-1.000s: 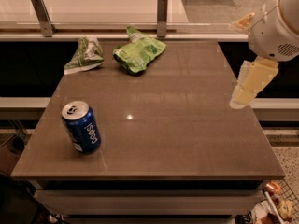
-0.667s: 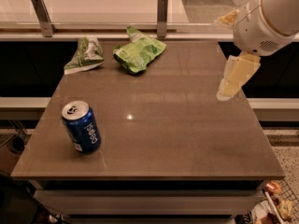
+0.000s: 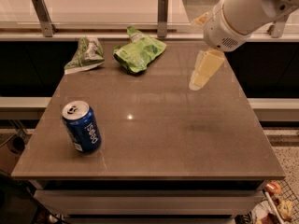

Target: Move green rice chip bag near pepsi can

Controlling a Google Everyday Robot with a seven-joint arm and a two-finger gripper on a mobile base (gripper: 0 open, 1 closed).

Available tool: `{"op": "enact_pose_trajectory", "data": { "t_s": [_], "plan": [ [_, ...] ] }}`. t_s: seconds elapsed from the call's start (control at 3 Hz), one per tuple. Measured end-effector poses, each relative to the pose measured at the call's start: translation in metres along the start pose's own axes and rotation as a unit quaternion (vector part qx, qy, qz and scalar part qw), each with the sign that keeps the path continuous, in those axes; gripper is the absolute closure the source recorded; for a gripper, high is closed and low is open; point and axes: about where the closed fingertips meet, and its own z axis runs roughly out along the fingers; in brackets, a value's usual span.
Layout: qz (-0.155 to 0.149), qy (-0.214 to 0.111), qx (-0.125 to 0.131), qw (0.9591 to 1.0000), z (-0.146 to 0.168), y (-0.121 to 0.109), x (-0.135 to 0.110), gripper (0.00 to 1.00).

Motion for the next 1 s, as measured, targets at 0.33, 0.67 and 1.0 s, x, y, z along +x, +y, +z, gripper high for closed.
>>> {"op": "enact_pose_trajectory", "data": {
  "t_s": [0.33,0.67,1.0],
  "plan": [
    [0.017,-0.021,-0.003,0.9996,0.028,-0.014,-0.011,0.0],
    [0.027,-0.042,0.0,0.9988,0.052,-0.032,-0.026,0.0],
    [0.027,-0.042,0.0,0.9988,0.052,-0.032,-0.026,0.0]
  ]
}}
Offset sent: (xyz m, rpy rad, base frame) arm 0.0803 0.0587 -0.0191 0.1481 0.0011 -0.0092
